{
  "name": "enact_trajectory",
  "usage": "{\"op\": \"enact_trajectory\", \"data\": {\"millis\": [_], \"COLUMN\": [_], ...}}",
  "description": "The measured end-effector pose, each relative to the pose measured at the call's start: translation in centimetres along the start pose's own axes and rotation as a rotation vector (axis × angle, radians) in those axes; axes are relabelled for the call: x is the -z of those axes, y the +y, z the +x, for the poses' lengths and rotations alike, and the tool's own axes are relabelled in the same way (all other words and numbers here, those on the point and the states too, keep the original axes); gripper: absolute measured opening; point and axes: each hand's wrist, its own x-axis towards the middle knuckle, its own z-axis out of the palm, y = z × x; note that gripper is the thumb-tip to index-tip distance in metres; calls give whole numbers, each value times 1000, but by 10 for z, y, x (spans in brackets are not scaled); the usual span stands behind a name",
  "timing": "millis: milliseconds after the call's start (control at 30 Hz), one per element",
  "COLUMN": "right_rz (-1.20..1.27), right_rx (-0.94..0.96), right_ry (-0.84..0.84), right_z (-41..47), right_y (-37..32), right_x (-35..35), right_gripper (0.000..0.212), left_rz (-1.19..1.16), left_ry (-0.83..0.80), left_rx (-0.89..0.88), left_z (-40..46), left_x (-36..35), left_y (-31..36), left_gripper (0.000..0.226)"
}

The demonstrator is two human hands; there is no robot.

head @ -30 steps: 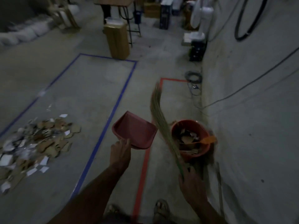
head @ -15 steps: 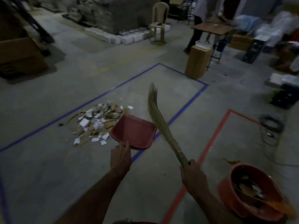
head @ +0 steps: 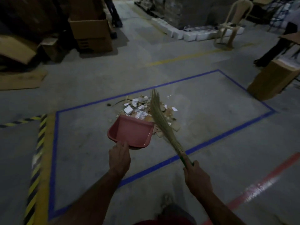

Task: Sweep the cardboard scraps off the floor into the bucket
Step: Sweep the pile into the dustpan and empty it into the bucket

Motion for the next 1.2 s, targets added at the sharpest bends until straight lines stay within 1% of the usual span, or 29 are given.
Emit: {"op": "enact_trajectory", "data": {"millis": [67,167,267,300,367,433,500,567,633,733,833,933,1033,1100,1200], "right_rz": [-2,-34,-24,-32,-62,-78,-52,-90,-126,-122,-95,-98,-101,-121,-163], "right_rx": [21,48,81,101,134,169,194,221,245,263,270,277,322,352,383], "right_ry": [-31,-85,-121,-120,-123,-160,-200,-220,-249,-305,-349,-401,-476,-515,-576], "right_z": [28,73,121,140,178,211,244,282,315,344,377,406,432,451,482], "right_y": [-7,-18,-32,-35,-38,-40,-40,-39,-38,-39,-52,-69,-95,-113,-146], "right_x": [-5,-13,-17,-18,-14,-9,-2,4,7,7,-1,-13,-24,-32,-47], "right_gripper": [65,64,59,58,59,59,58,58,59,59,53,56,60,59,53], "left_rz": [-22,-11,20,23,18,32,37,43,53,83,102,93,87,63,1], "left_ry": [-16,7,64,82,103,116,121,128,109,84,53,12,-41,-79,-99], "left_rx": [46,91,117,133,150,157,201,241,266,280,298,339,355,372,400], "left_z": [12,35,70,83,111,137,161,188,213,233,259,285,311,332,370], "left_x": [-5,-14,-19,-21,-24,-21,-17,-16,-16,-16,-9,-17,-32,-40,-56], "left_y": [-14,-33,-42,-43,-41,-36,-31,-27,-28,-33,-41,-57,-76,-88,-111], "left_gripper": [40,41,31,28,32,30,27,32,40,43,33,34,35,35,28]}}
